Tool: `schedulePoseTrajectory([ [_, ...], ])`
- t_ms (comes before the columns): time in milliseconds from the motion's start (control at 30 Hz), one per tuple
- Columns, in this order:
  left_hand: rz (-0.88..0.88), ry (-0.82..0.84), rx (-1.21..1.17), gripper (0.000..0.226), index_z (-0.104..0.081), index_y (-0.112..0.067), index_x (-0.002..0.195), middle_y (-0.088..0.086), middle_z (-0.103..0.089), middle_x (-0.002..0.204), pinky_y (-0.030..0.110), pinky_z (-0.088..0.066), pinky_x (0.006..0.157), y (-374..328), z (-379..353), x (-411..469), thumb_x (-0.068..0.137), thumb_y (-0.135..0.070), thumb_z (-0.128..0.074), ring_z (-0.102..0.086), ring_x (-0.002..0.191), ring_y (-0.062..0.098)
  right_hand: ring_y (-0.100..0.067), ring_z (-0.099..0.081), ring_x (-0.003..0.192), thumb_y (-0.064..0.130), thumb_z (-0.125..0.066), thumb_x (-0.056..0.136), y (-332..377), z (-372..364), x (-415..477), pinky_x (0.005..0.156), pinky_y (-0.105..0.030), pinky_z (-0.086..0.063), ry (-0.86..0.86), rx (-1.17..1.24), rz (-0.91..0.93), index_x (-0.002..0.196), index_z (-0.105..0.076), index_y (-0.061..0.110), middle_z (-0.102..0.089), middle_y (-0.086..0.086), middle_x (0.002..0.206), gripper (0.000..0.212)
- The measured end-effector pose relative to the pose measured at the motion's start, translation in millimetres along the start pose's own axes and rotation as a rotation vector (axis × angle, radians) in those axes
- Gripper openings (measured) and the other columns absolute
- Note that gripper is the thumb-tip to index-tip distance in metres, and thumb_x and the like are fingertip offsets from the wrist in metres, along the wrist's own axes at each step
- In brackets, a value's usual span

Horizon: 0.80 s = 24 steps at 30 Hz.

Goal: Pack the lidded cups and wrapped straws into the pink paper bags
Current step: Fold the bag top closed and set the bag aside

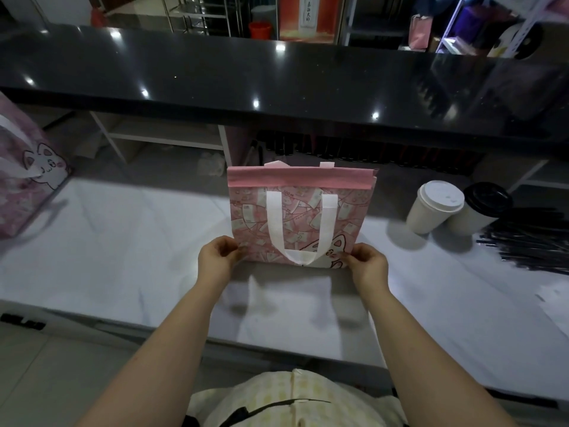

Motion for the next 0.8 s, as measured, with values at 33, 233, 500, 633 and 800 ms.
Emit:
schedulePoseTrajectory([
  [33,0.000,0.000,0.005,0.013,-0.068,-0.014,0.078,0.004,-0.074,0.083,0.039,-0.058,0.083,-1,0,-1,0.082,-0.003,-0.073,-0.070,0.087,0.029,-0.002,-0.065,0.064,0.001,-0.074,0.080,1,0,0,0.059,-0.012,-0.051,0.005,-0.008,-0.001,0.073,-0.069,0.015,-0.072,0.010,0.069,0.016],
  [233,-0.064,0.017,-0.120,0.023,-0.074,-0.022,0.082,0.004,-0.075,0.083,0.029,-0.059,0.070,-20,11,-8,0.082,0.001,-0.073,-0.072,0.079,0.021,-0.009,-0.070,0.082,0.002,-0.074,0.080,23,9,-2,0.071,-0.021,-0.057,0.040,0.110,0.095,0.089,-0.068,0.017,-0.075,0.003,0.086,0.017],
  [500,-0.005,-0.250,-0.245,0.017,-0.070,-0.014,0.085,0.004,-0.073,0.080,0.033,-0.060,0.069,-54,20,-20,0.086,0.002,-0.067,-0.071,0.078,0.021,-0.028,-0.069,0.087,0.003,-0.065,0.089,57,-28,-6,0.072,-0.042,-0.059,0.064,0.383,0.013,0.089,-0.067,0.012,-0.073,-0.009,0.091,0.010],
  [633,0.007,-0.419,-0.342,0.013,-0.068,-0.011,0.086,0.004,-0.071,0.078,0.024,-0.056,0.057,-61,49,-39,0.087,0.001,-0.067,-0.070,0.066,0.012,-0.029,-0.068,0.089,0.002,-0.059,0.092,75,-60,-9,0.078,-0.046,-0.058,0.172,0.371,0.053,0.092,-0.067,0.013,-0.072,-0.012,0.096,0.014],
  [800,-0.013,-0.652,-0.422,0.015,-0.066,-0.012,0.084,0.001,-0.069,0.076,0.022,-0.056,0.055,-69,105,-73,0.089,0.002,-0.063,-0.068,0.061,0.006,-0.018,-0.071,0.083,0.004,-0.060,0.092,99,-127,-21,0.067,-0.032,-0.059,0.386,0.347,0.080,0.090,-0.069,0.018,-0.075,-0.001,0.089,0.017],
])
Point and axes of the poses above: each hand's wrist, its own x-axis towards the middle knuckle, its own z-axis out of the back of the hand, y = z × x, the point moved 3 cm from there along x, towards the middle knuckle
